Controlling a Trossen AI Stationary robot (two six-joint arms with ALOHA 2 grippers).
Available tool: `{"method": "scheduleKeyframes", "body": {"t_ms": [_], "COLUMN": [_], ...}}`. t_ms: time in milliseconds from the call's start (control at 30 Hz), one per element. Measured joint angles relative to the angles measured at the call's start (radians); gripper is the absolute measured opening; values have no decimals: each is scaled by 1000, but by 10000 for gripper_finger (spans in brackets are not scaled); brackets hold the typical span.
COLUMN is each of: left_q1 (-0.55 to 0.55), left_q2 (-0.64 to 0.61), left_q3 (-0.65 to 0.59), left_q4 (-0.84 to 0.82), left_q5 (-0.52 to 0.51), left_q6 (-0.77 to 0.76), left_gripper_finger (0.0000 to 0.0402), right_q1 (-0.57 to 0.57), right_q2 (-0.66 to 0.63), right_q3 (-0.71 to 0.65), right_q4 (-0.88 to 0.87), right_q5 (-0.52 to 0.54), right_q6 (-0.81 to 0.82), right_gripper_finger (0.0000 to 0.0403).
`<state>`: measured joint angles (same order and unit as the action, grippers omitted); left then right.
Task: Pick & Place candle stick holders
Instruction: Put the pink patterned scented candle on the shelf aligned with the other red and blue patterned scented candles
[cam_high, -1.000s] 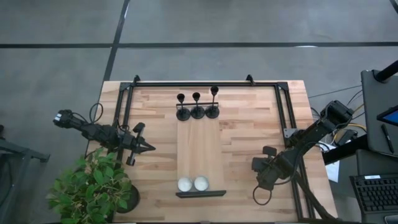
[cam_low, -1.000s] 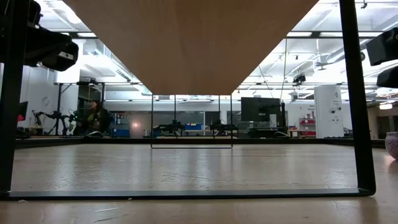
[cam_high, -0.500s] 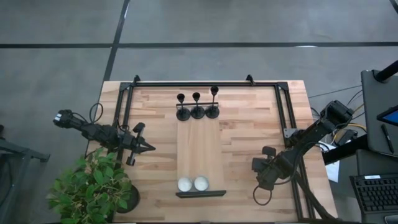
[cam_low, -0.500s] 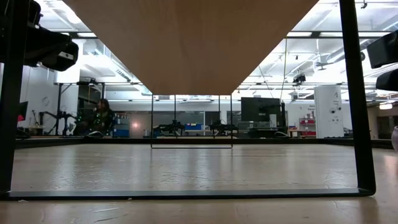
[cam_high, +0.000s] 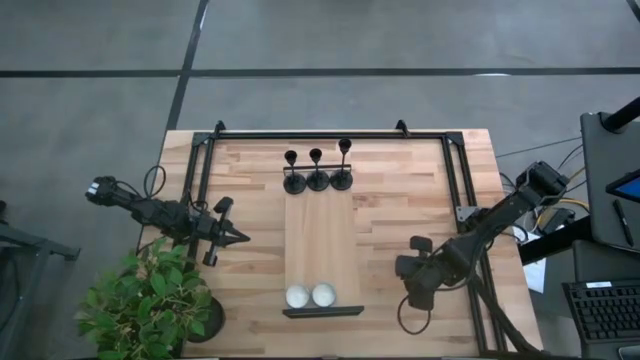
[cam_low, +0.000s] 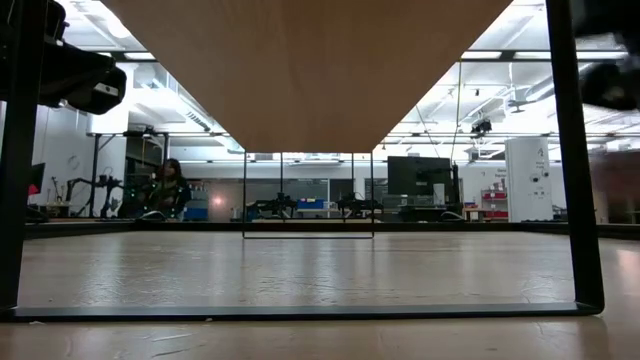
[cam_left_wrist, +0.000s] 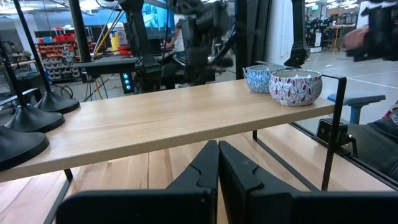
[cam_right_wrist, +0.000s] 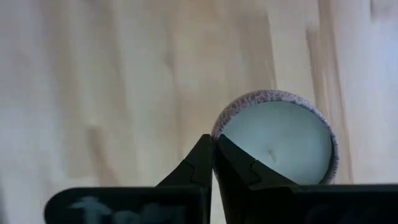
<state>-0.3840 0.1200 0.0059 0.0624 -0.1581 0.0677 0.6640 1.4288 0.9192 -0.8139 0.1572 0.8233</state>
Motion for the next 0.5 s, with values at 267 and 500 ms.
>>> {"method": "scheduleKeyframes", "body": {"t_ms": [267,500], "left_q1": [0,0], "left_q2": [0,0], "left_q3": [0,0], "left_q4": [0,0], "left_q5": [0,0], "left_q6": [0,0], "left_gripper_finger": [10,10], "right_q1": [-37,-58], "right_q2": [17,135], "right_q3": [285,561], "right_q4": [-86,-224], "right_q5": [12,18], "right_q6": [-176,-328], "right_gripper_finger": [8,8]}}
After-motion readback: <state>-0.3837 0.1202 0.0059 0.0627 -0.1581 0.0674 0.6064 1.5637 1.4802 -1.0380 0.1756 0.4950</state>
